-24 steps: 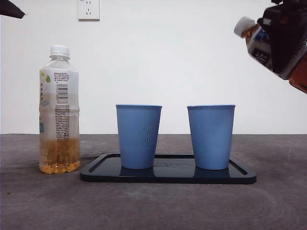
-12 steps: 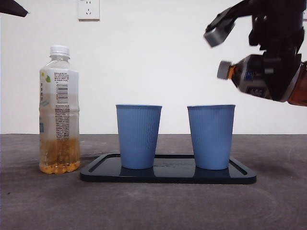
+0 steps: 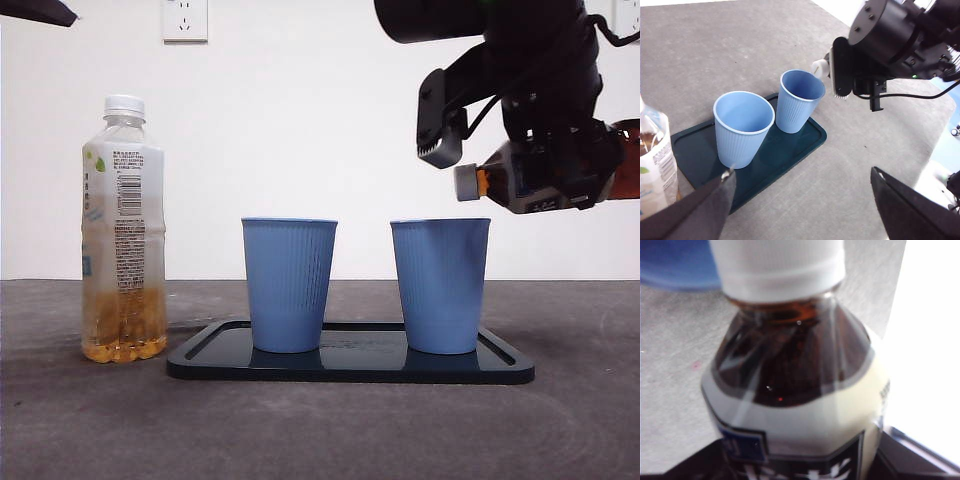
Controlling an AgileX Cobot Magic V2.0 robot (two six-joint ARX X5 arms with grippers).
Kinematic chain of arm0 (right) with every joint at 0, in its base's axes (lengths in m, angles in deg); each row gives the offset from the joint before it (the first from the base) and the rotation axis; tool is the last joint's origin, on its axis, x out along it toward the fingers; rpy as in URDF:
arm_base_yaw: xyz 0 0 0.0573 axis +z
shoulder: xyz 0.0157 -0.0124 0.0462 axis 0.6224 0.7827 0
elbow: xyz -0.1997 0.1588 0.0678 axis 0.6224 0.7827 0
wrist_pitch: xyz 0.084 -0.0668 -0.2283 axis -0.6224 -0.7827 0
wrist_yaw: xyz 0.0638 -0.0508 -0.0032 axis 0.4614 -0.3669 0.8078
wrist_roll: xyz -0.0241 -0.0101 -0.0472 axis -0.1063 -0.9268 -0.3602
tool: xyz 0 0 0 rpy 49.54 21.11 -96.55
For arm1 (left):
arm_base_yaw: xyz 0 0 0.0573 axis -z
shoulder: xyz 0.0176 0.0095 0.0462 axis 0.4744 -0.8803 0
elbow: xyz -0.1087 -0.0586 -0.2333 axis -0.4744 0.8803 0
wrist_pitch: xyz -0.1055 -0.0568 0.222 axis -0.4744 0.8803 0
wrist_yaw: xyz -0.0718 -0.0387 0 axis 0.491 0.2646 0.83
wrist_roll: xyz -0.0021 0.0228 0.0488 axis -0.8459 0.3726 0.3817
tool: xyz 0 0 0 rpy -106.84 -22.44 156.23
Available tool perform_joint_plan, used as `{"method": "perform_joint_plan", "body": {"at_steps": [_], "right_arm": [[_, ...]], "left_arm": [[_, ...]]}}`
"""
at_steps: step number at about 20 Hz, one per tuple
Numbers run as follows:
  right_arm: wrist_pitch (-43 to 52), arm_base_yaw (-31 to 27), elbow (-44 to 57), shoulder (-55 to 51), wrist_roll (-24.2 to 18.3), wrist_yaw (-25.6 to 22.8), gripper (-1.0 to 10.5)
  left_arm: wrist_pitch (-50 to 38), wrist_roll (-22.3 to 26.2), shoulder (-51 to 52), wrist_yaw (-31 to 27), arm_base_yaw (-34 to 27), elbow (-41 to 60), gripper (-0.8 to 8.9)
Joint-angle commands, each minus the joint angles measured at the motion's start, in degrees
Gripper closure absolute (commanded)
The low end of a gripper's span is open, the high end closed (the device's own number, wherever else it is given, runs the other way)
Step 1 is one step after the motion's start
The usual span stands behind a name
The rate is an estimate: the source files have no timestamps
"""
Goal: Pour the drink into the cup
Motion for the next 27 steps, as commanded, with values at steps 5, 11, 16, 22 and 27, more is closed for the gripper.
{"method": "perform_joint_plan", "body": {"at_steps": [5, 11, 16, 22, 27], "right_arm": [[4.55, 1.4, -1.97, 0.44, -8.76, -7.89, 7.8], [4.55, 1.79, -1.97, 0.44, -7.3, -8.02, 7.8], [3.96, 2.86, -1.97, 0.2, 0.85, -6.58, 7.8], [-1.62, 1.27, -1.97, -5.31, 18.8, 9.25, 7.8], [1.33, -3.06, -1.95, -13.42, 24.5, 20.98, 7.8]], "left_arm": [[-0.57, 1.33, 0.5, -1.11, 0.94, -0.79, 3.77], [-0.35, 1.29, 1.18, -1.2, 0.94, -0.79, 3.77], [0.33, 1.29, 1.18, -1.2, 0.92, -0.79, 3.77], [0.74, 1.27, 1.18, -1.22, 0.92, -0.79, 3.77], [1.25, 1.25, 0.85, -1.22, 0.87, -0.79, 3.77]]}}
